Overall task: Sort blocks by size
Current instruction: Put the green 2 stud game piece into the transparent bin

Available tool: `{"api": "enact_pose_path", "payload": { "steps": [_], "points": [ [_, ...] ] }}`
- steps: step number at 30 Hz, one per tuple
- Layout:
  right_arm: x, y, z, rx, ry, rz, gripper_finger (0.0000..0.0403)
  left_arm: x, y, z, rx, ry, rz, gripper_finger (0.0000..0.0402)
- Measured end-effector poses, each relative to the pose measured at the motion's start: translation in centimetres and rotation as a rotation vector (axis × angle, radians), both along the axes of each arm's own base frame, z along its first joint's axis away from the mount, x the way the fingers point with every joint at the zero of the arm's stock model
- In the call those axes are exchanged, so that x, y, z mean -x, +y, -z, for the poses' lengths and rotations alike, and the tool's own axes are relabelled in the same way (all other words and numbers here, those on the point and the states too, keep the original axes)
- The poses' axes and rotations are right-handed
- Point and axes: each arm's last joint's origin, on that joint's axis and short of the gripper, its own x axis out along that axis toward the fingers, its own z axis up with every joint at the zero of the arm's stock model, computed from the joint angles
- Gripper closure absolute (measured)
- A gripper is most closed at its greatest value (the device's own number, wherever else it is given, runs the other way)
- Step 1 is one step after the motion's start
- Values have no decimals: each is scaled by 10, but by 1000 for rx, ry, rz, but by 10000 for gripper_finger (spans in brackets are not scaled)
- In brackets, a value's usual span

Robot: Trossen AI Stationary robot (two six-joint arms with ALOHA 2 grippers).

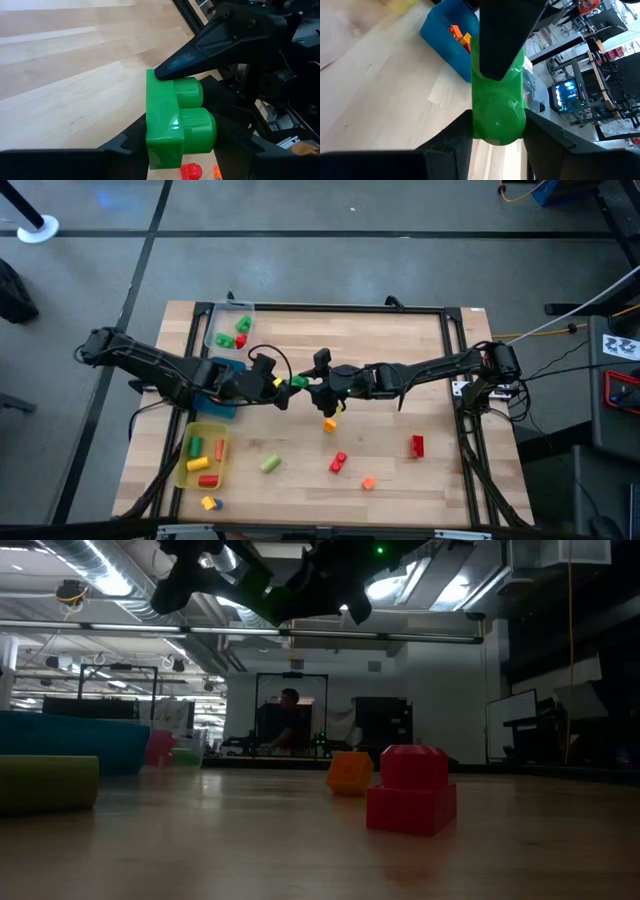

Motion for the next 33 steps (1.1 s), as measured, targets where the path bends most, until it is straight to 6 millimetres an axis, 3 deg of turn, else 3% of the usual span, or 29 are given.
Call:
{"api": "enact_pose_path", "payload": {
  "steps": [4, 14, 20, 26, 33],
  "points": [
    [0, 0, -1, -4, -10, 16, 234, 2, 4, -2, -5, 7, 0, 245],
    [4, -3, -1, 20, 27, 87, 150, 16, 26, -2, -67, 113, -64, 244],
    [30, -6, -9, 101, 213, 54, 142, 40, 55, 1, -149, 295, -172, 241],
    [61, -10, -21, 129, 369, 47, 141, 72, 92, 10, -235, 614, -340, 239],
    [68, -11, -24, 124, 394, 62, 141, 88, 132, 15, -283, 807, -465, 235]
  ]
}}
